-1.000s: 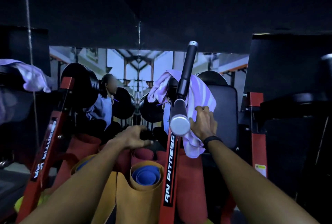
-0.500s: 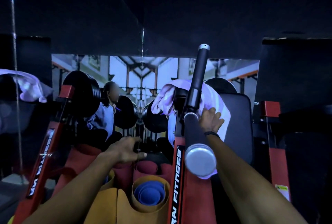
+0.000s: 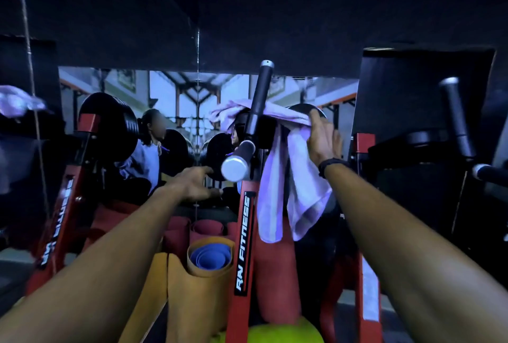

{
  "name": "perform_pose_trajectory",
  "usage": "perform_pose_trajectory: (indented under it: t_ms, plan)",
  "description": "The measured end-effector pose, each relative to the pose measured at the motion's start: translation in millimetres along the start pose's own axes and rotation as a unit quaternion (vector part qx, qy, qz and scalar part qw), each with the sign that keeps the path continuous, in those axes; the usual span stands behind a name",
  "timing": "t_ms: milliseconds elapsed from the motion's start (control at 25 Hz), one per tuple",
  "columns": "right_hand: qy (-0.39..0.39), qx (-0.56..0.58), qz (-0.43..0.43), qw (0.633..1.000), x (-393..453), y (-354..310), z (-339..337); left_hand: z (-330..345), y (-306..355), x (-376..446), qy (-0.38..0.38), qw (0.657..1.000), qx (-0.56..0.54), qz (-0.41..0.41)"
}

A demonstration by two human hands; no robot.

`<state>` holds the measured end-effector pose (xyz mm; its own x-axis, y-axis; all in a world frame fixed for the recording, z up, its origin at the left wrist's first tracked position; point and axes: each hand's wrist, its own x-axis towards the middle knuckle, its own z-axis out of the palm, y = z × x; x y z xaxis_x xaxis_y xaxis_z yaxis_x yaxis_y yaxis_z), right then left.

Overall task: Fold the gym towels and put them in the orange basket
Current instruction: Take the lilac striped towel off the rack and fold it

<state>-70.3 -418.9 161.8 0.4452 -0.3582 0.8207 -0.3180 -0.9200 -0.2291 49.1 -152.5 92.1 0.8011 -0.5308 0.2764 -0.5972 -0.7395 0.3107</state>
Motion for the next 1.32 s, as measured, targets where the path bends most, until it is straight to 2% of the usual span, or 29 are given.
perform_pose_trajectory:
  t_ms: [280, 360, 480, 600, 680, 880, 1040, 1160, 1320]
  plan:
    - [0.052, -0.035, -0.064, 0.996, -67.1, 23.5, -166.7, -20.8, 73.2, -133.9, 0.011, 1.0, 0.017, -0.004]
    - [0.044, -0.04, -0.087, 0.994, -84.8, 26.6, -211.1, -28.4, 93.2, -169.0, 0.018, 0.999, 0.03, 0.0]
    - [-0.045, -0.102, -0.126, 0.986, -109.4, 34.8, -258.5, -36.3, 116.6, -211.7, 0.015, 1.0, 0.015, 0.016]
    - [-0.188, -0.208, -0.172, 0.944, -162.2, 43.9, -286.0, -37.3, 133.2, -252.5, -0.005, 0.999, -0.008, 0.041]
    - [-0.221, -0.219, -0.191, 0.931, -197.0, 44.2, -297.2, -33.9, 140.0, -275.7, -0.023, 0.998, -0.029, 0.05]
    - [-0.178, -0.224, -0.214, 0.934, -231.6, 16.8, -350.3, -28.3, 159.7, -335.2, -0.059, 0.985, -0.101, 0.127]
    - [-0.14, -0.225, -0.23, 0.936, -263.9, -19.8, -402.3, -27.9, 163.0, -383.3, -0.092, 0.959, -0.203, 0.172]
    - [-0.103, -0.222, -0.253, 0.936, -290.1, -35.4, -436.8, -23.6, 171.4, -411.2, -0.107, 0.926, -0.317, 0.173]
    - [-0.098, -0.236, -0.273, 0.927, -312.8, -47.3, -483.1, -38.7, 209.9, -449.3, -0.113, 0.868, -0.443, 0.192]
